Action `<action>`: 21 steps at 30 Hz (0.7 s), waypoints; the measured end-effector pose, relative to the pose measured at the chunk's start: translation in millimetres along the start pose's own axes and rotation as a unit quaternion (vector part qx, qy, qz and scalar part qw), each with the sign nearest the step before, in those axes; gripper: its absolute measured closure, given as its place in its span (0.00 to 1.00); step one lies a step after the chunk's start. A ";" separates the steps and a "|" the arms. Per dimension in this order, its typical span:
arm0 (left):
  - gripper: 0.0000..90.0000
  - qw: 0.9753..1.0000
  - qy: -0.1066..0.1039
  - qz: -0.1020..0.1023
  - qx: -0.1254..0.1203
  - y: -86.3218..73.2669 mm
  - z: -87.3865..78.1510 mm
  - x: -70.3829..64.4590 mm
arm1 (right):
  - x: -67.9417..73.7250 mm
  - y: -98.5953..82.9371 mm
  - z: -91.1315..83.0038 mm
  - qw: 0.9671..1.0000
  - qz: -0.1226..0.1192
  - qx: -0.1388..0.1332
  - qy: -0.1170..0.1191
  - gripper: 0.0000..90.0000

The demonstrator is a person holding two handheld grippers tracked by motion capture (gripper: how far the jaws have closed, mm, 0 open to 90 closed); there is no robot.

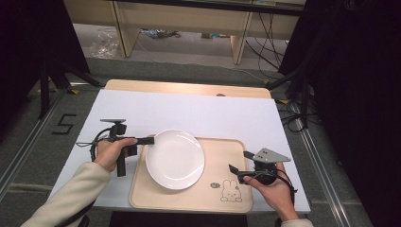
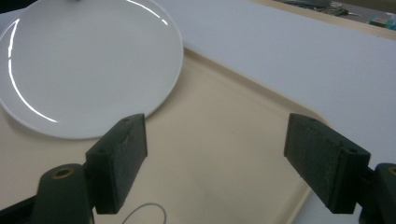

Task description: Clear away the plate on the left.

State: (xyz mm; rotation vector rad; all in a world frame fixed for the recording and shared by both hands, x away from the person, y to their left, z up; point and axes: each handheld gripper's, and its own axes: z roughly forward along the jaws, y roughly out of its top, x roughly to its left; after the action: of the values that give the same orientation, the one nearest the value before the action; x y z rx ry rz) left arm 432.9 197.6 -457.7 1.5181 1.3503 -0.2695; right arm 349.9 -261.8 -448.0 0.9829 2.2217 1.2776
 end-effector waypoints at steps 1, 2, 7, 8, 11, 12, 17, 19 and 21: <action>0.96 1.000 0.001 0.004 0.007 0.0 0.7 1.2 | -0.1 0.1 -0.2 1.000 0.000 0.002 0.002 0.25; 0.96 1.000 0.005 0.007 0.008 -0.3 1.3 1.9 | 0.0 0.1 -0.2 1.000 0.001 0.003 0.002 0.25; 0.96 0.999 0.025 0.028 0.018 -0.6 2.8 4.8 | 0.1 0.0 -0.1 1.000 -0.001 0.003 0.002 0.25; 0.96 0.999 0.030 0.030 0.016 -1.2 3.6 5.1 | 0.1 0.0 -0.1 1.000 -0.001 0.003 0.003 0.25; 0.96 0.999 0.035 0.027 0.021 -1.7 5.1 9.3 | 0.2 0.0 0.0 1.000 -0.002 0.003 0.001 0.25; 0.96 0.999 0.037 0.028 0.027 -1.9 4.9 11.1 | 0.2 0.0 -0.2 1.000 -0.001 0.003 0.002 0.25; 0.94 0.997 0.052 0.039 0.038 -3.4 8.2 15.2 | 0.3 0.0 0.1 1.000 -0.001 0.003 0.002 0.25; 0.93 0.997 0.060 0.040 0.039 -4.5 10.1 17.0 | 0.3 0.0 0.0 1.000 -0.002 0.003 0.002 0.25; 0.92 0.996 0.065 0.047 0.048 -5.6 11.5 19.0 | 0.2 0.1 -0.1 1.000 -0.001 0.002 0.002 0.25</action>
State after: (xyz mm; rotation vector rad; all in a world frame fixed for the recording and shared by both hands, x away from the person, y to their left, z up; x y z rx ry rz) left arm 439.8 199.0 -479.5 1.7002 1.3784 -0.1818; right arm 349.7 -261.6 -447.9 0.9802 2.2292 1.2753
